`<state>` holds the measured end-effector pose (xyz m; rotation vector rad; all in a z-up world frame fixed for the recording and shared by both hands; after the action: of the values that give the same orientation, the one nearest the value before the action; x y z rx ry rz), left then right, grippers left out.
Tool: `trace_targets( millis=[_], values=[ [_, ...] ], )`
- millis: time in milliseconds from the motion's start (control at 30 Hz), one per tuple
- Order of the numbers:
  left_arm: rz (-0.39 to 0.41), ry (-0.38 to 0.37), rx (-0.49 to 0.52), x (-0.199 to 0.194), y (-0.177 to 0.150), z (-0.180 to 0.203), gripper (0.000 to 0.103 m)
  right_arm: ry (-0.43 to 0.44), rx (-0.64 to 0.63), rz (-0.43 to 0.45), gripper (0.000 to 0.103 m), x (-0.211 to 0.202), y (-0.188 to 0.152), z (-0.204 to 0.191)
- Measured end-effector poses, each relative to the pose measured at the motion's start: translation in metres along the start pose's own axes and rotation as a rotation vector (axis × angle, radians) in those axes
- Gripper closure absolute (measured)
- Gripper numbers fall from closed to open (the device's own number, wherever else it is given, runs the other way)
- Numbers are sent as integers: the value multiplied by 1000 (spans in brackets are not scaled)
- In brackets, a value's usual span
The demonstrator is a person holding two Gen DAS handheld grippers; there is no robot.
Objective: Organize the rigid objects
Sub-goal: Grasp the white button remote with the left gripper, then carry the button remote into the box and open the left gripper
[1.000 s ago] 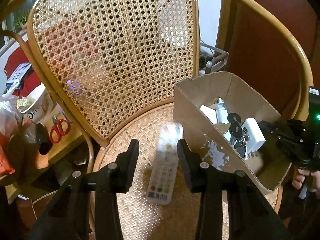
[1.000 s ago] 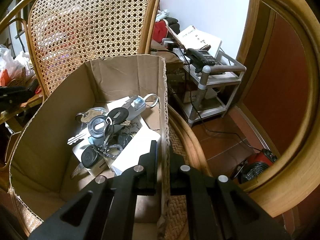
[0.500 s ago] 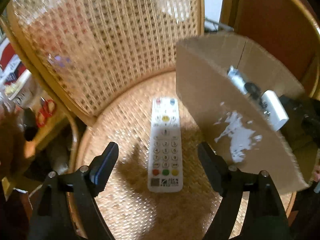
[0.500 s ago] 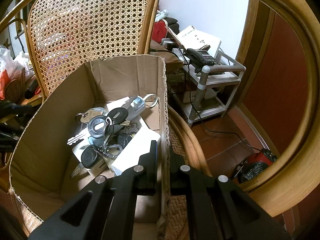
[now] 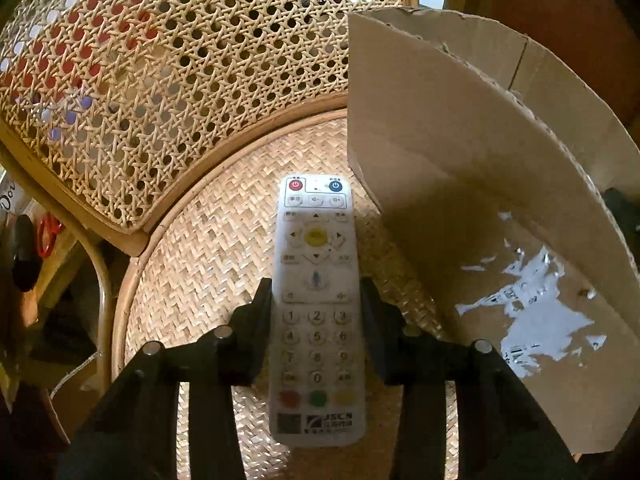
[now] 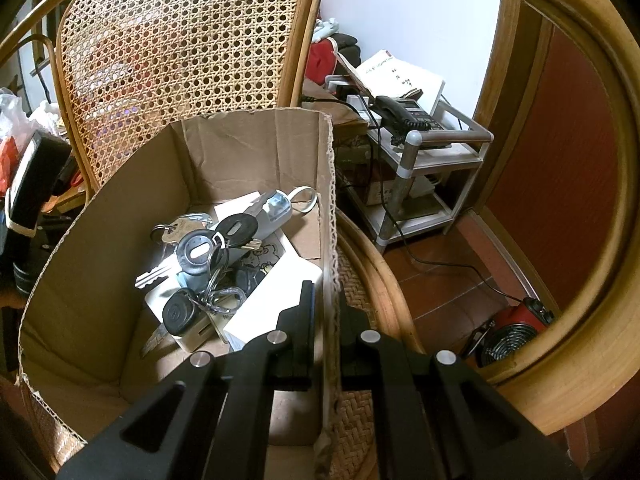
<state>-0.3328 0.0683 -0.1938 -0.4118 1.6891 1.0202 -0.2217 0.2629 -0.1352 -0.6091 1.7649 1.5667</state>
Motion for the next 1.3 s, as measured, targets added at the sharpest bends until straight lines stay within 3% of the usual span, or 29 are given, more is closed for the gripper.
trace_targets(
  millis=[267, 533, 667, 833, 1067, 1100, 1167, 1233, 1300],
  values=[
    [109, -1, -65, -33, 8, 0, 64, -4, 4, 1, 93, 0, -1, -1],
    [266, -1, -20, -99, 34, 22, 64, -6, 5, 2, 93, 0, -1, -2],
    [321, -48, -2, -136, 47, 32, 64, -7, 7, 1, 93, 0, -1, -1],
    [319, -159, 80, -144, 56, 78, 64, -8, 10, 7, 93, 0, -1, -1],
    [274, -147, 134, -121, 56, 116, 63, -8, 11, 13, 93, -1, 0, -1],
    [275, -149, 130, -121, 57, 119, 61, -8, 10, 12, 93, -1, 0, -1],
    [286, -127, 122, -124, 61, 118, 24, -7, 14, 11, 93, -2, 0, 0],
    [310, -101, 116, -123, 62, 113, 17, -8, 10, 14, 93, -1, -1, -2],
    [301, -107, 116, -120, 61, 110, 17, -9, 11, 12, 93, -1, -2, -2]
  ],
)
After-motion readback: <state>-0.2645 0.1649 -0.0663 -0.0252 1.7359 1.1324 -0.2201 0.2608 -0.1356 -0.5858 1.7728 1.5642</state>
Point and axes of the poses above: each gripper's, at about its wrist camera, not at the fingertips, and x roughly the way its jaws point, z to its right, y to its top, the point moved 7 cm from there along x, roughly the way its jaws point, and after that the axes turned 7 degrees about x, right-handed, at the moved point
